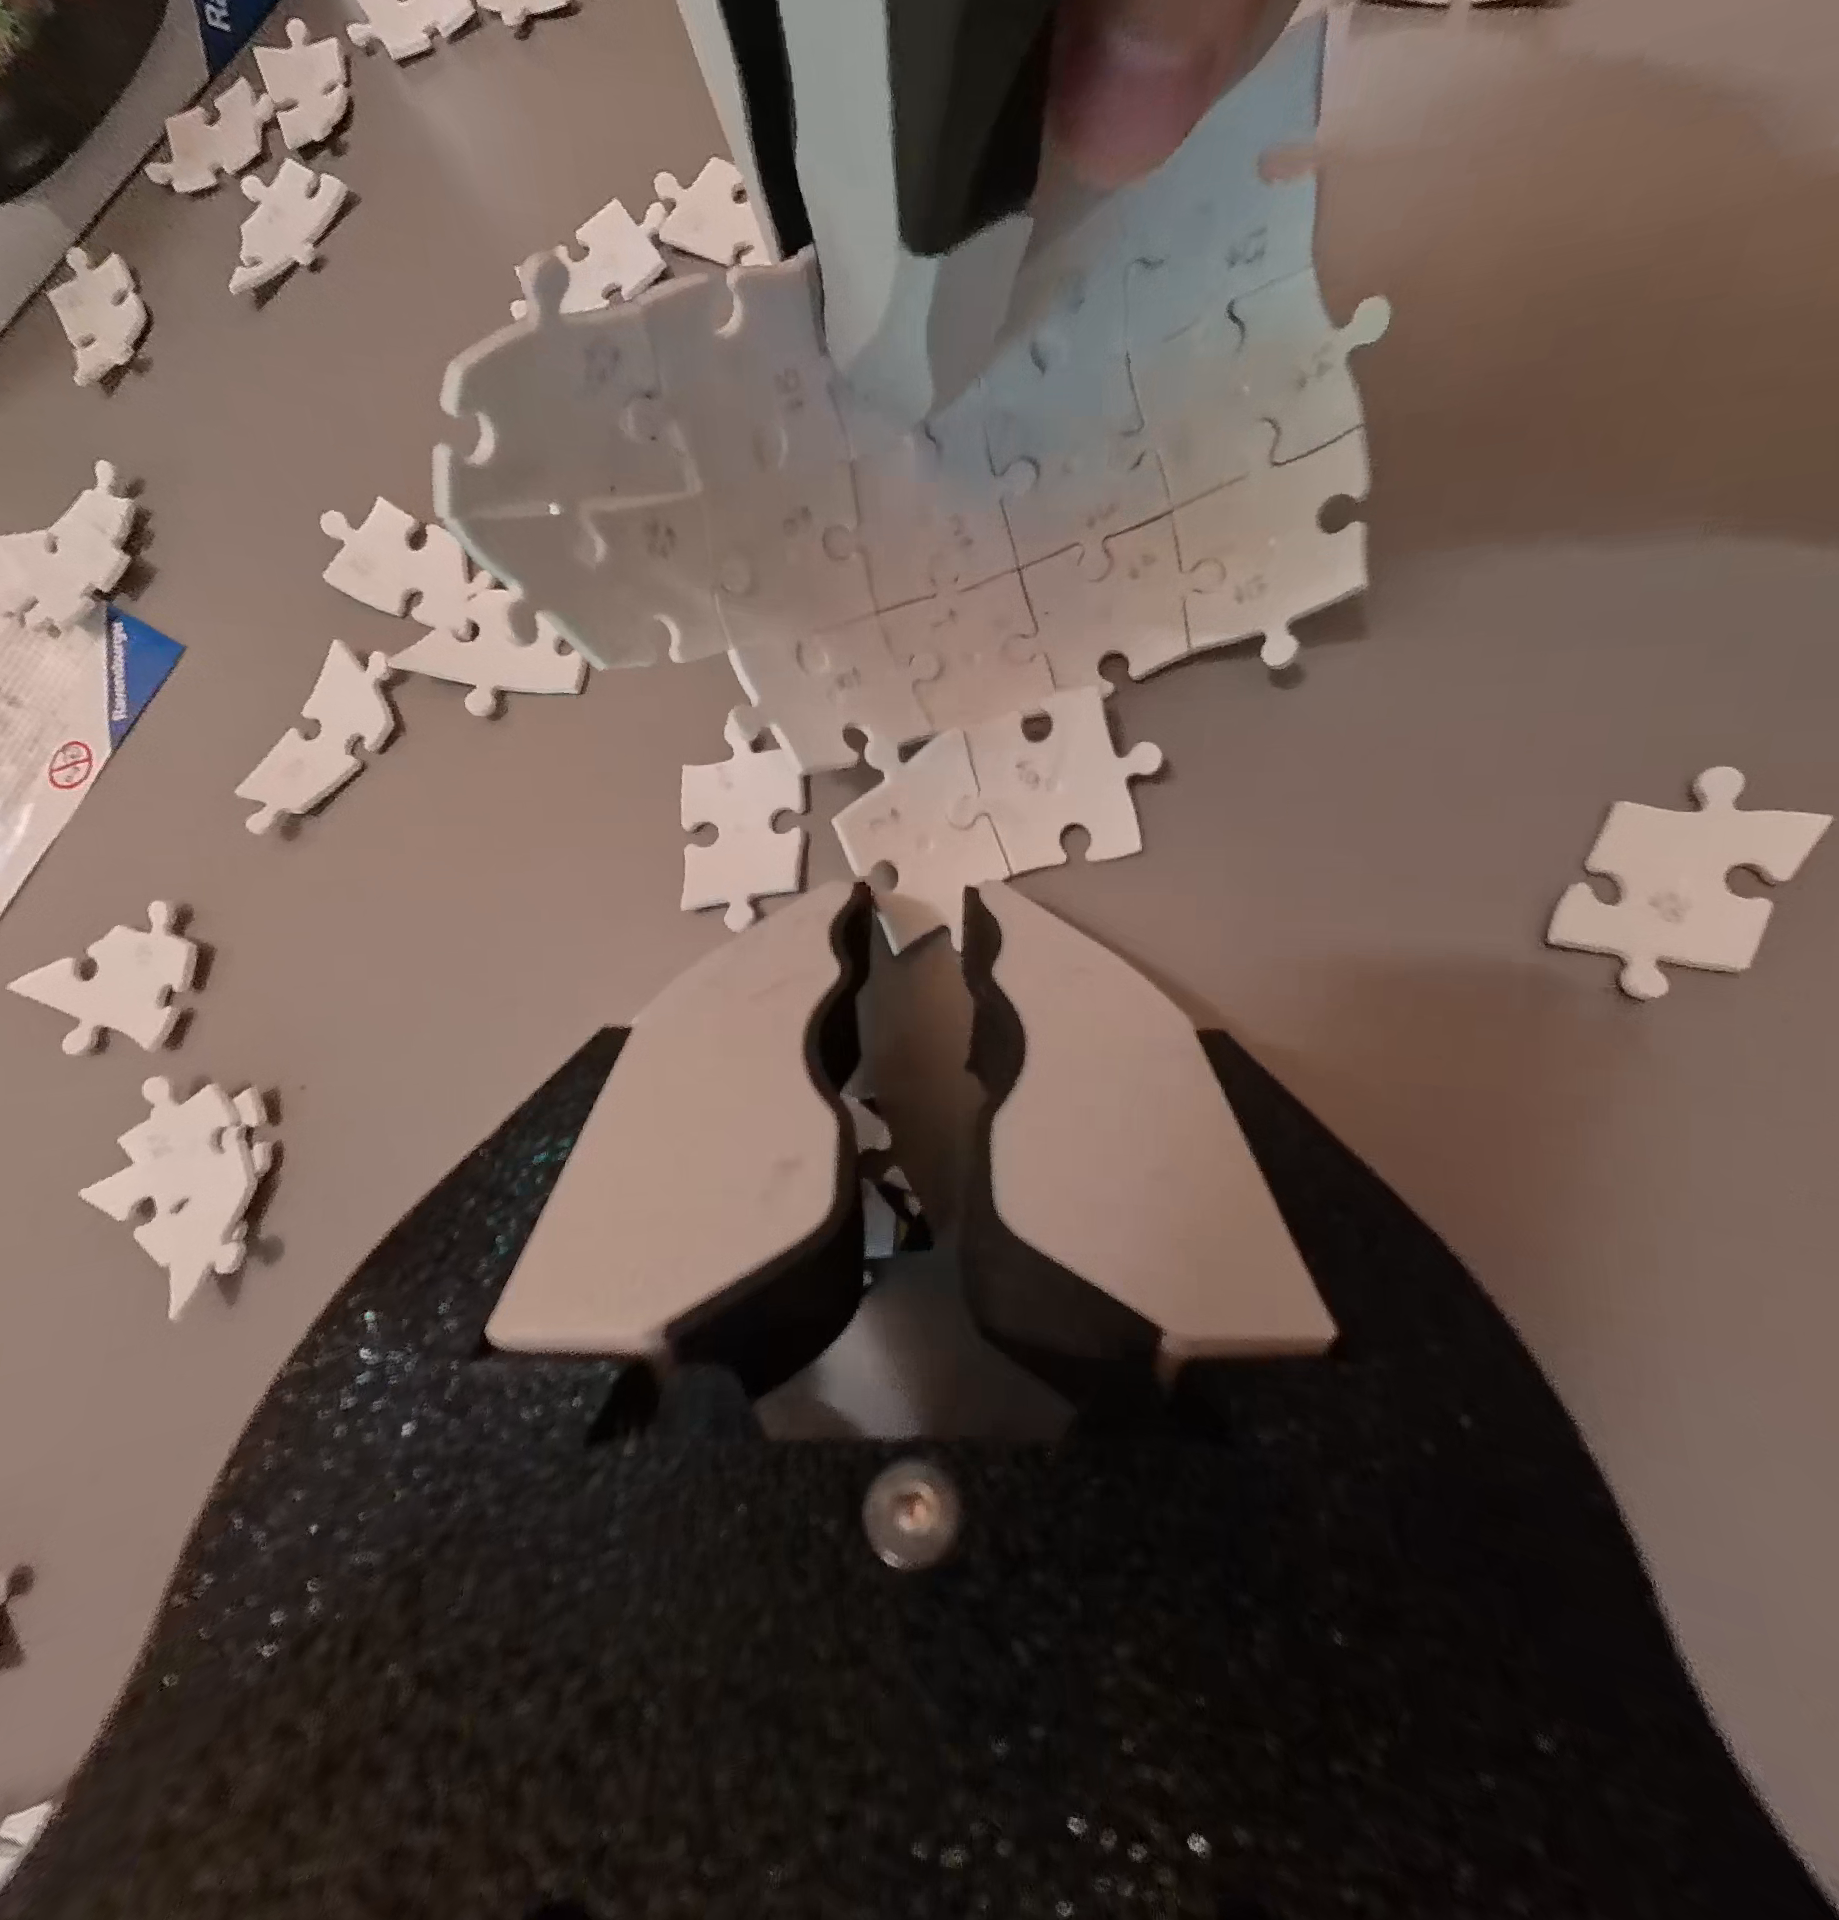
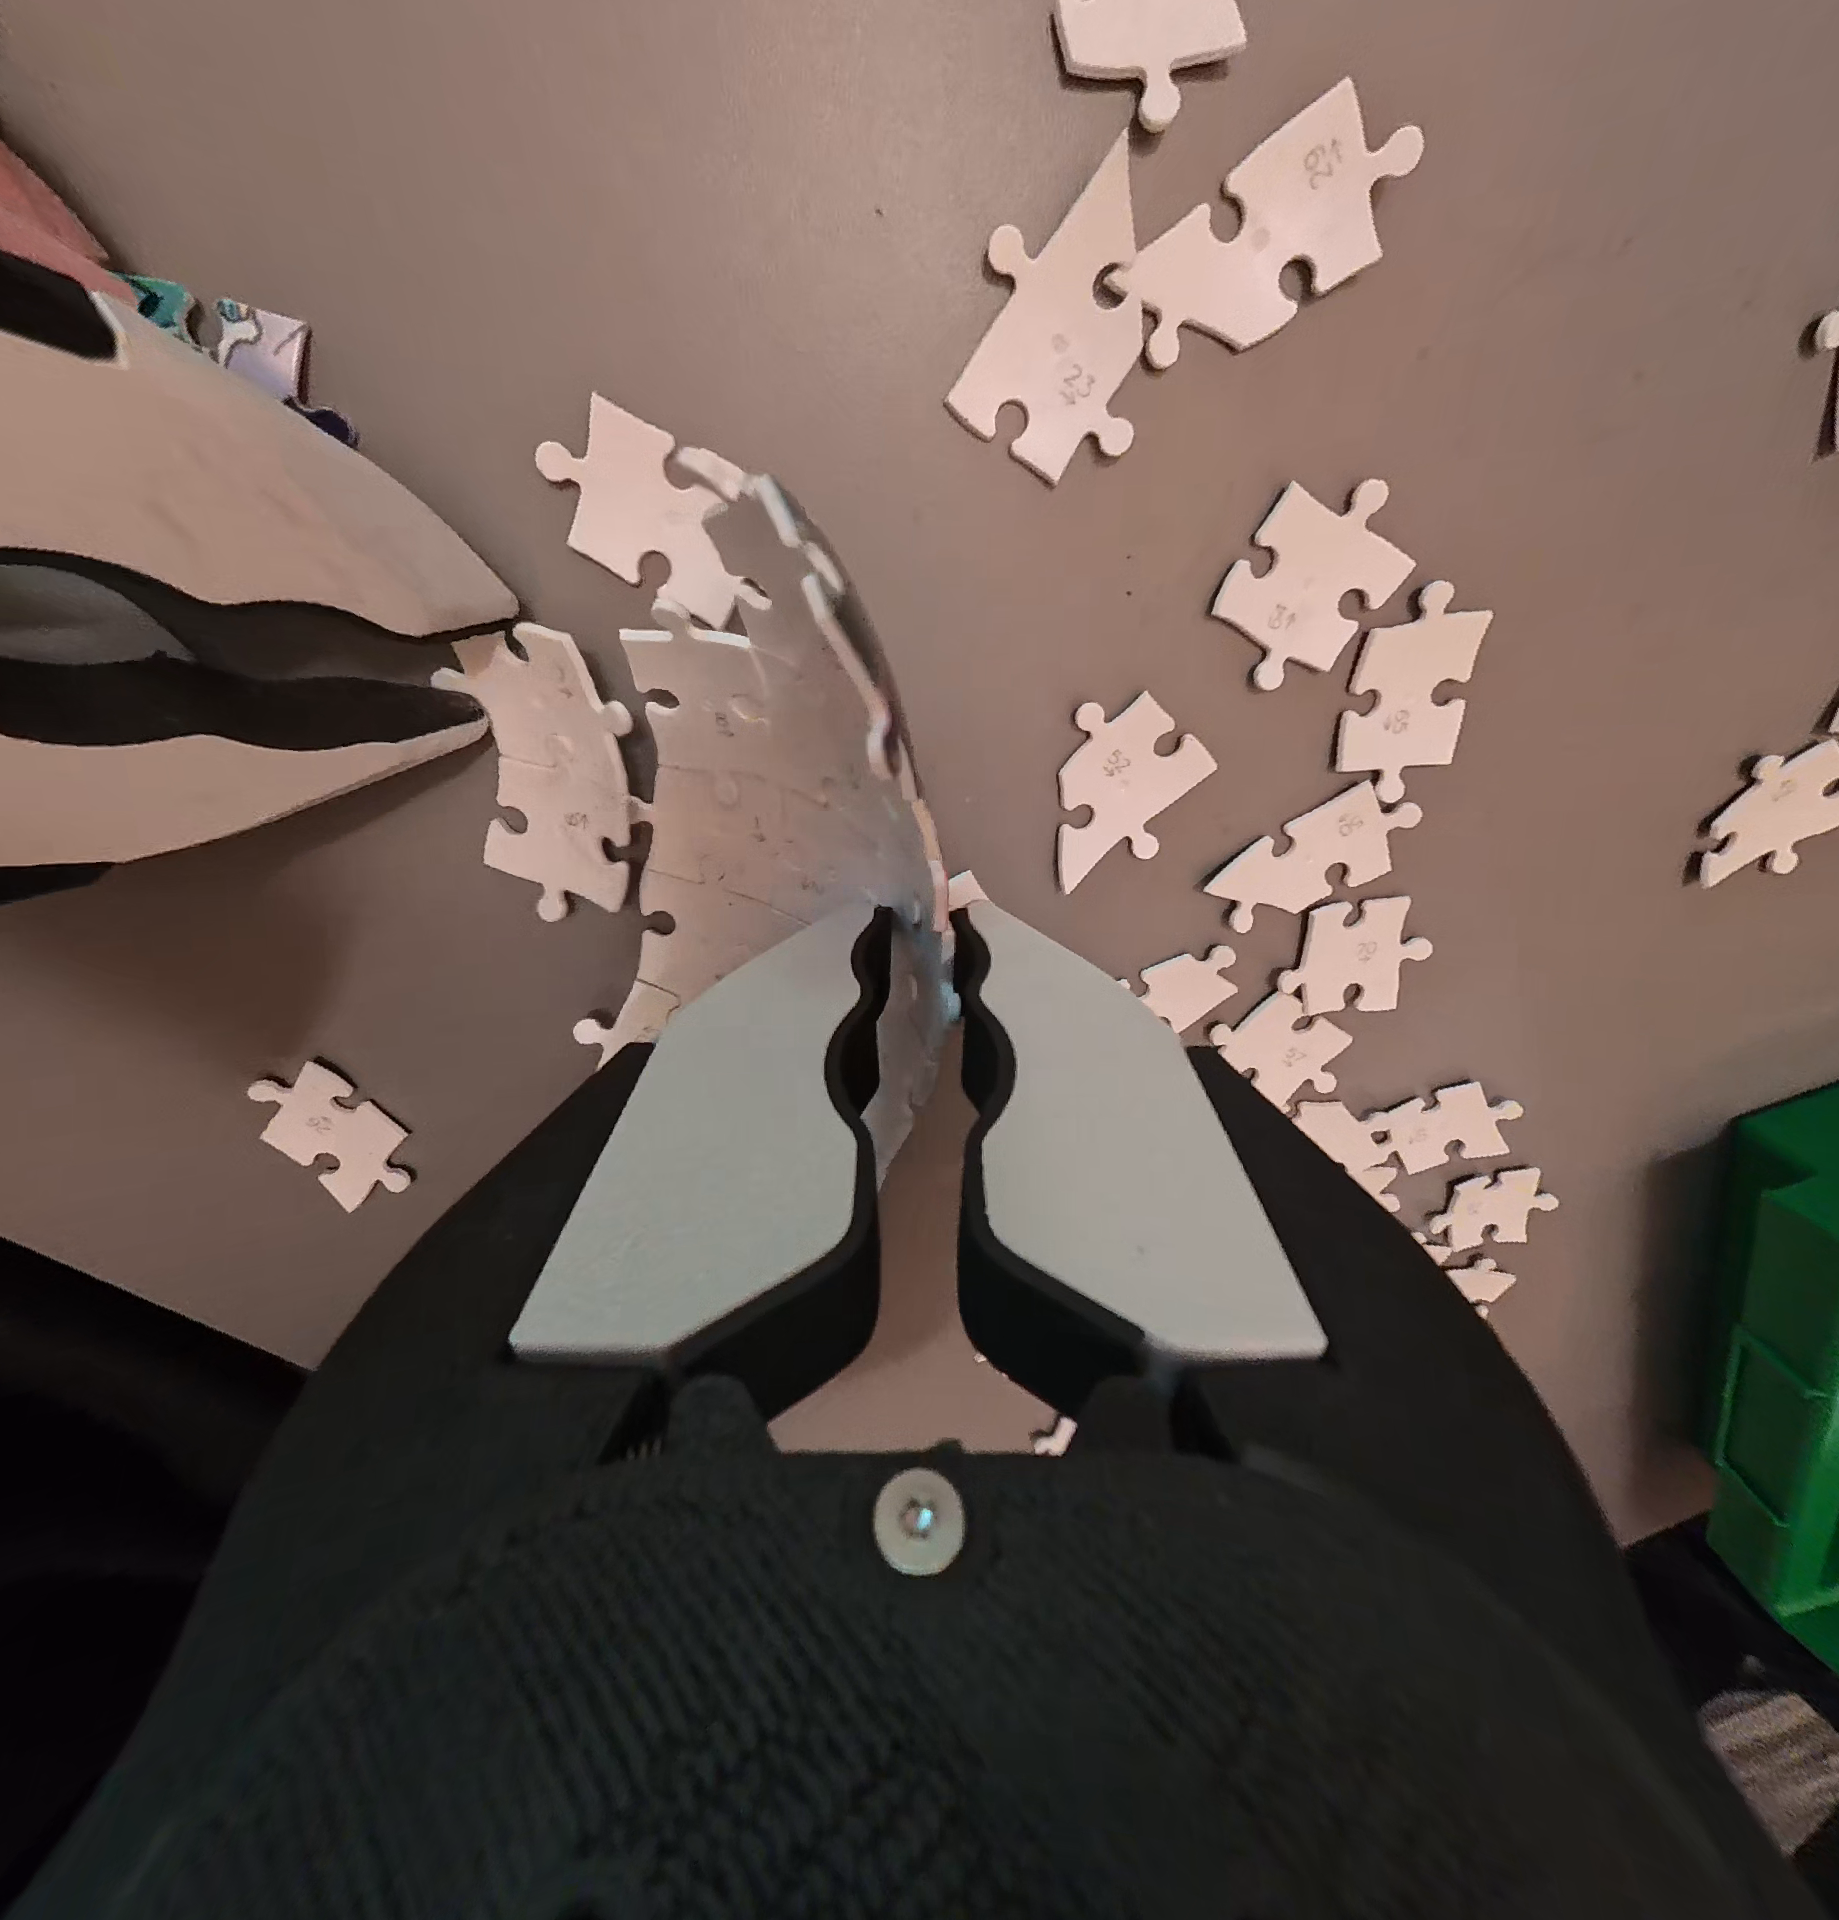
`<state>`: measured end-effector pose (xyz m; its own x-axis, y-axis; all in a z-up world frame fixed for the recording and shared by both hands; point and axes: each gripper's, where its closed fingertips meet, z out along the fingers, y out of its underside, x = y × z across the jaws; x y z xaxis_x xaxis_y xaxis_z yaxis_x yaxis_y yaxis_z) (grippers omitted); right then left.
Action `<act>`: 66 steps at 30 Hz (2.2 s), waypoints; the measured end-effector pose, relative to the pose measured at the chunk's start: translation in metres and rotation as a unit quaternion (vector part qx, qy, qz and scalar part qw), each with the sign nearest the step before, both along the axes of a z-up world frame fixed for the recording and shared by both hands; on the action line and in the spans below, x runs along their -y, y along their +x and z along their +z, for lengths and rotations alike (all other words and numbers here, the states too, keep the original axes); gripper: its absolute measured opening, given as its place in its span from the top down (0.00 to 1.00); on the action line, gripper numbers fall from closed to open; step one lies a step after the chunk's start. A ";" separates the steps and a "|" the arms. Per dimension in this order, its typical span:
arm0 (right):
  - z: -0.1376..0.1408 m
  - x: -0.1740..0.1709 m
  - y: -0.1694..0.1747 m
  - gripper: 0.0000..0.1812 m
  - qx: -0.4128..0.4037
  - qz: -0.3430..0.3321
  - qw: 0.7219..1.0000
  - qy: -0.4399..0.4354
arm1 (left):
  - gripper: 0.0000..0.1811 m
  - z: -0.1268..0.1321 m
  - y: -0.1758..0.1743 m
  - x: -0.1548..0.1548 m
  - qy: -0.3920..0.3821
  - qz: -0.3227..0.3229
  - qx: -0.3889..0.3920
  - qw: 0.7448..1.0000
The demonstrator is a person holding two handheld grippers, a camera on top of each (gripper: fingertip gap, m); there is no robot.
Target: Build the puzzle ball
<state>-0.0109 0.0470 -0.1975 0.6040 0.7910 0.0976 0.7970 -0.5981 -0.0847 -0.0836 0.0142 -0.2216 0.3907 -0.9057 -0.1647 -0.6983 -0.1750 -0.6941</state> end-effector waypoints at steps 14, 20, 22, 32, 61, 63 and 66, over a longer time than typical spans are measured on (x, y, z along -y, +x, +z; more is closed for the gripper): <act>0.008 -0.004 -0.005 0.94 0.098 0.050 0.993 0.033 | 0.86 0.007 -0.002 -0.002 0.025 0.072 0.019 0.997; 0.012 -0.007 -0.012 0.94 0.116 0.086 0.988 0.055 | 0.79 0.020 -0.011 -0.014 -0.046 0.160 0.117 0.979; 0.013 -0.008 -0.014 0.94 0.112 0.100 0.987 0.059 | 0.79 0.032 -0.013 -0.022 -0.065 0.164 0.175 0.969; 0.015 -0.010 -0.019 0.95 0.098 0.148 0.981 0.072 | 0.77 0.051 0.000 -0.033 -0.005 0.058 0.196 0.979; 0.005 -0.012 -0.009 0.95 -0.002 0.132 0.991 0.019 | 0.96 0.033 0.029 -0.046 -0.051 -0.041 0.155 0.986; 0.004 -0.012 -0.009 0.95 -0.009 0.131 0.991 0.018 | 0.96 0.033 0.029 -0.046 -0.053 -0.041 0.154 0.986; 0.003 -0.012 -0.007 0.94 -0.006 0.131 0.991 0.017 | 0.89 0.034 0.030 -0.048 -0.043 -0.044 0.147 0.987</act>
<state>-0.0182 0.0595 -0.1941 0.3788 0.9176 0.1203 0.9236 -0.3667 -0.1115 -0.0531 0.0622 -0.1878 0.3292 -0.9440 0.0235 -0.4835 -0.1899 -0.8545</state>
